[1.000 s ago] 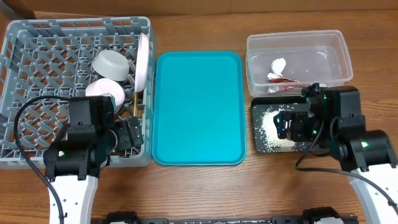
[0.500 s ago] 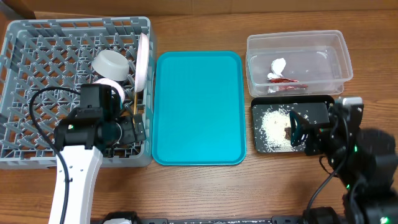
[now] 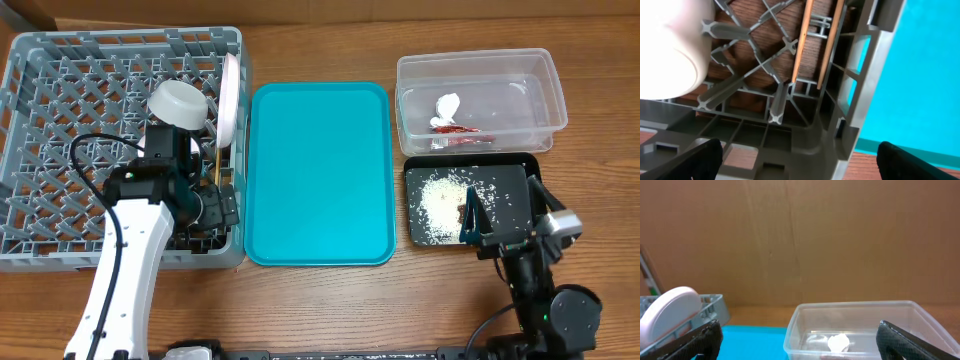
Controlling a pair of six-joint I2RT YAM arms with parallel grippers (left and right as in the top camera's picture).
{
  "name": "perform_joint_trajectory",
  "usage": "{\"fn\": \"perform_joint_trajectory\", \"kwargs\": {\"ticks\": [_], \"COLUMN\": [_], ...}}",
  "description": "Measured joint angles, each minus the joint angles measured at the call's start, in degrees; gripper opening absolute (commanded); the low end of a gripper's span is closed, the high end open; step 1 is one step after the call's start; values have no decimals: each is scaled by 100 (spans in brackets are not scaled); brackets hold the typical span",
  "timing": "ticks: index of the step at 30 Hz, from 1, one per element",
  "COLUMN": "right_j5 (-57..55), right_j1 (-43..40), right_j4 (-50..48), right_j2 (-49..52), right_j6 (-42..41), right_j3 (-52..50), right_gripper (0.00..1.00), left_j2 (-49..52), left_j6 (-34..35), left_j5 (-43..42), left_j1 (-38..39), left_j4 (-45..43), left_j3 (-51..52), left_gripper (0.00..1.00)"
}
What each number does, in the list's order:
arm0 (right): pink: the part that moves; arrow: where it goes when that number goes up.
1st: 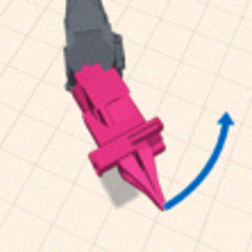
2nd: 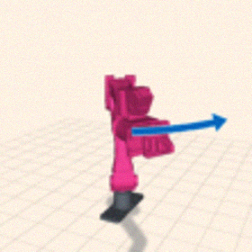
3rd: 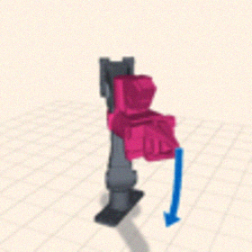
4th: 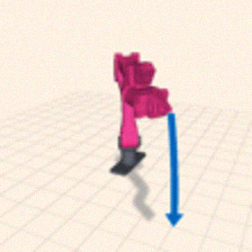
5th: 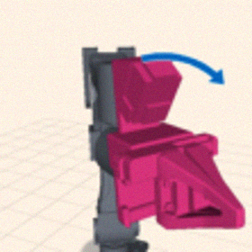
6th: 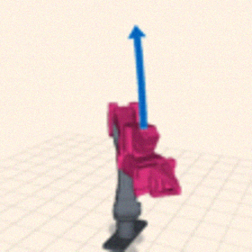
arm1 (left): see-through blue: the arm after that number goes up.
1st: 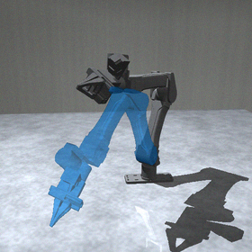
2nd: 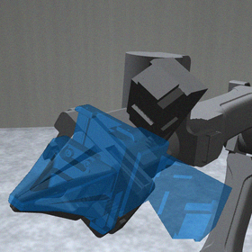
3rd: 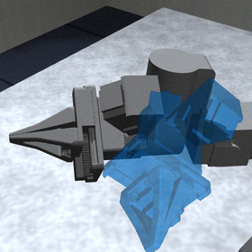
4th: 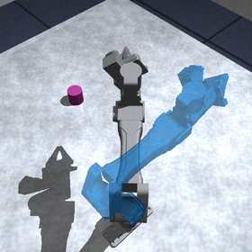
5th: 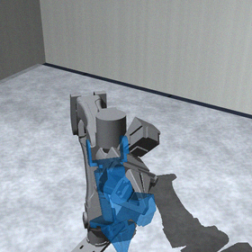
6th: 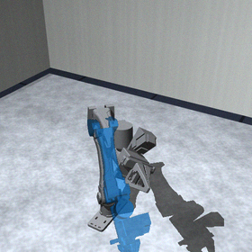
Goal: Sort waste into correct bins and load items into the dishwasher
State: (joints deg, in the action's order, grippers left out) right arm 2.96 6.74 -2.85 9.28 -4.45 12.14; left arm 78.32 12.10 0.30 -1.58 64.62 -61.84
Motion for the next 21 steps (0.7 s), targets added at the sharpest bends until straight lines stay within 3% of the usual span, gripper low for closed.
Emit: {"fn": "perform_joint_trajectory", "kwargs": {"ticks": [11, 21], "right_j5": [-197, -197], "right_j1": [0, 0], "right_j4": [-654, -39], "right_j2": [-828, -855], "right_j6": [-2, 293], "right_j3": [-1023, -1108], "right_gripper": [100, 100], "left_j2": [151, 151], "left_j6": [0, 0], "left_j5": [0, 0], "left_j1": [0, 0], "left_j4": [0, -2], "left_j3": [0, 0], "left_gripper": [100, 100]}}
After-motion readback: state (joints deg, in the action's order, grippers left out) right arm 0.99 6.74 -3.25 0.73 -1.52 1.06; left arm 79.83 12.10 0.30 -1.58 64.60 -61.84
